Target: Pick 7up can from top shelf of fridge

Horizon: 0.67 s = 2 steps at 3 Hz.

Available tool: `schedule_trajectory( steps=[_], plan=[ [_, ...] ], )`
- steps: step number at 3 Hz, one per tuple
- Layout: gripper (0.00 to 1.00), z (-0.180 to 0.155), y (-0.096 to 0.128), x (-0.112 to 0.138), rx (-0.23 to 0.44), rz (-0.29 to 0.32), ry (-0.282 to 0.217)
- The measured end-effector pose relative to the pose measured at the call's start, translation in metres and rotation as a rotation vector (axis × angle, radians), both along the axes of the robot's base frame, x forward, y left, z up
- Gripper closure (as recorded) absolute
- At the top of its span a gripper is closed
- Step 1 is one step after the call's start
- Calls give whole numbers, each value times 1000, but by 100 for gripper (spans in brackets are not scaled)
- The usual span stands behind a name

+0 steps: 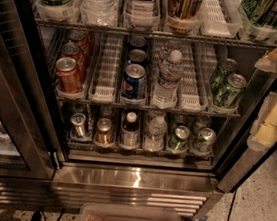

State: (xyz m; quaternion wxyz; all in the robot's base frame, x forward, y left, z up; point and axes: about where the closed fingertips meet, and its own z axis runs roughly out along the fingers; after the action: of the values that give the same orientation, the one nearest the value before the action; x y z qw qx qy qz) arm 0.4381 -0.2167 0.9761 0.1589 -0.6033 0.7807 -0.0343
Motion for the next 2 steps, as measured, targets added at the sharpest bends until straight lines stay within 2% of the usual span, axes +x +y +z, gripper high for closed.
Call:
schedule_trajectory(
  steps=[1,2],
  plan=[
    [0,0,0,0,0,0,0],
    [0,4,32,-8,34,27,-33]
  ],
)
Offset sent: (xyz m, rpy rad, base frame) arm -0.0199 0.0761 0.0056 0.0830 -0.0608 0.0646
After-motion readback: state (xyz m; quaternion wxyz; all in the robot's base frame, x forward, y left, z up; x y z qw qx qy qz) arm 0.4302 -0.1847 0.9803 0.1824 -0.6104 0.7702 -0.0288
